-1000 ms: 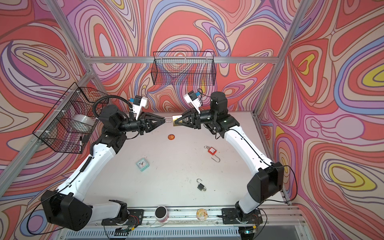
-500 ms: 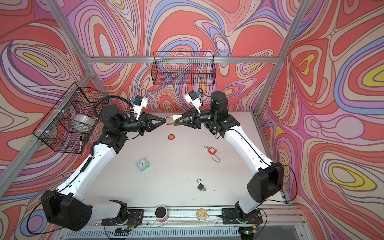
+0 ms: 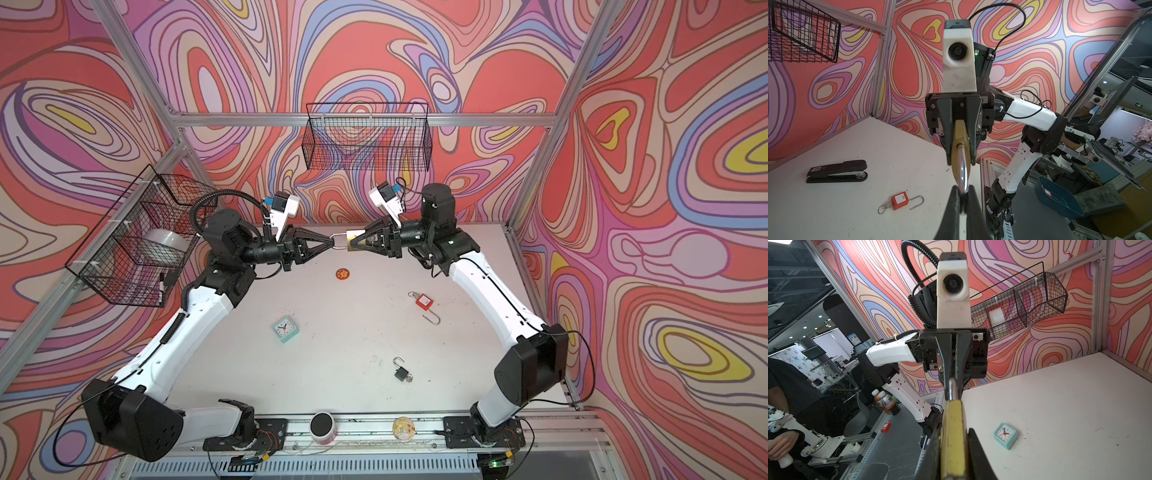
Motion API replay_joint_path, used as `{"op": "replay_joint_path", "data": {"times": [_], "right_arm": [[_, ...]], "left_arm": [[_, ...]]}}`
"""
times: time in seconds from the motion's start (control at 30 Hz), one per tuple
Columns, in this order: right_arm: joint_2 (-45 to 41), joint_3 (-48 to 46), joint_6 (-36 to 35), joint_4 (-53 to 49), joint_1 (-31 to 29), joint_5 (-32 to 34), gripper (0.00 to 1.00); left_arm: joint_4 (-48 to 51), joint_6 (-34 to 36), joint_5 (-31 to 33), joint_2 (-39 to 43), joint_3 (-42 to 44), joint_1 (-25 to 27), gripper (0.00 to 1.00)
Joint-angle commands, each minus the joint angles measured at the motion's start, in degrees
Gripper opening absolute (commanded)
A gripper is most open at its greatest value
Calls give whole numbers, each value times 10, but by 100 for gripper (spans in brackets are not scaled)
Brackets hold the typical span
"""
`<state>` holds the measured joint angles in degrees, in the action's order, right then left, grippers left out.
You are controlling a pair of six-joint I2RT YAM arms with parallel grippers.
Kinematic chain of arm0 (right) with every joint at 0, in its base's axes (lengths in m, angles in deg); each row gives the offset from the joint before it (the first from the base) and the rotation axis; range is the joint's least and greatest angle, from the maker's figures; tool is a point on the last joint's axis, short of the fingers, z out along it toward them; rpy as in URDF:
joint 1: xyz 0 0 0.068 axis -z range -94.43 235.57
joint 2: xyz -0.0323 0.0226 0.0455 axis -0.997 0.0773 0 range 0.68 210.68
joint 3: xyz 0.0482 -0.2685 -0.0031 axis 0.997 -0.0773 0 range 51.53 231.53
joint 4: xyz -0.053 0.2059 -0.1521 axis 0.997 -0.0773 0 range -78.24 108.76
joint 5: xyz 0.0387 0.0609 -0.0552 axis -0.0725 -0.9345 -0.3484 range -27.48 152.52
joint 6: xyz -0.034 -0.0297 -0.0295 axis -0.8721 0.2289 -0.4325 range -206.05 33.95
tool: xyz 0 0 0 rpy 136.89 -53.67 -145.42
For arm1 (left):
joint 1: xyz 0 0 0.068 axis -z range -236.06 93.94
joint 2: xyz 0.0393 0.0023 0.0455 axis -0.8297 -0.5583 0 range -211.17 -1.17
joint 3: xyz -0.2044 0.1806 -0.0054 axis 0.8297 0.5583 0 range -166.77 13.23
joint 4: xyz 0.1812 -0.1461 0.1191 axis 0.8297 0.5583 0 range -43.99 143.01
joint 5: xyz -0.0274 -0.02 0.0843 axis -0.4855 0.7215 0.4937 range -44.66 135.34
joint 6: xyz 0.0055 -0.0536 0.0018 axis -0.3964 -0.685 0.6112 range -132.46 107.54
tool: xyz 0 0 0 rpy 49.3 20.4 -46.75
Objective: Lock with the key
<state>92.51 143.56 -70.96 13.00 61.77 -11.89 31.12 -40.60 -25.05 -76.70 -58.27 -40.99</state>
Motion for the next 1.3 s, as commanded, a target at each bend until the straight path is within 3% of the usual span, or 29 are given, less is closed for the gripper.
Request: {"op": "replay_joint_path", "data": {"times": [0.0, 0.27, 0.43, 0.6, 0.67, 0.7, 0.77, 0.8, 0.83, 0.93, 1.0, 1.2, 1.27], "right_arm": [[10, 8, 3, 39, -42, 4, 0], [12, -9, 73, 122, -55, -3, 0], [12, -10, 53, 97, -56, -1, 0], [1, 1, 20, 48, -55, -3, 0], [7, -2, 10, 53, -74, 23, 0], [28, 0, 28, 87, -107, 29, 0], [72, 9, 97, 177, -143, 15, 0], [70, -7, 136, 221, -134, 14, 0], [47, -30, 131, 224, -109, 22, 0], [-2, -29, 76, 133, -59, 12, 0], [-9, -16, 52, 90, -44, 6, 0], [-22, -36, 51, 85, -20, 6, 0], [-23, -44, 50, 86, -17, 8, 0]], "left_arm": [[-33, -11, 8, -19, -10, 30, 0], [15, 31, 16, -21, -20, 38, 0], [-57, -25, 7, -32, -21, 39, 0], [-11, 1, -1, -32, -46, 30, 0], [26, 44, 23, -44, -53, 51, 0], [27, 58, 35, -64, -61, 85, 0], [-44, 1, 18, -103, -70, 113, 0], [-88, -35, 15, -102, -55, 98, 0], [-79, -25, 22, -85, -40, 80, 0], [15, 35, 13, -63, -56, 47, 0], [-25, 2, 7, -65, -54, 32, 0], [-68, -48, 5, -66, -41, 11, 0], [-81, -62, 6, -62, -31, 8, 14]]}}
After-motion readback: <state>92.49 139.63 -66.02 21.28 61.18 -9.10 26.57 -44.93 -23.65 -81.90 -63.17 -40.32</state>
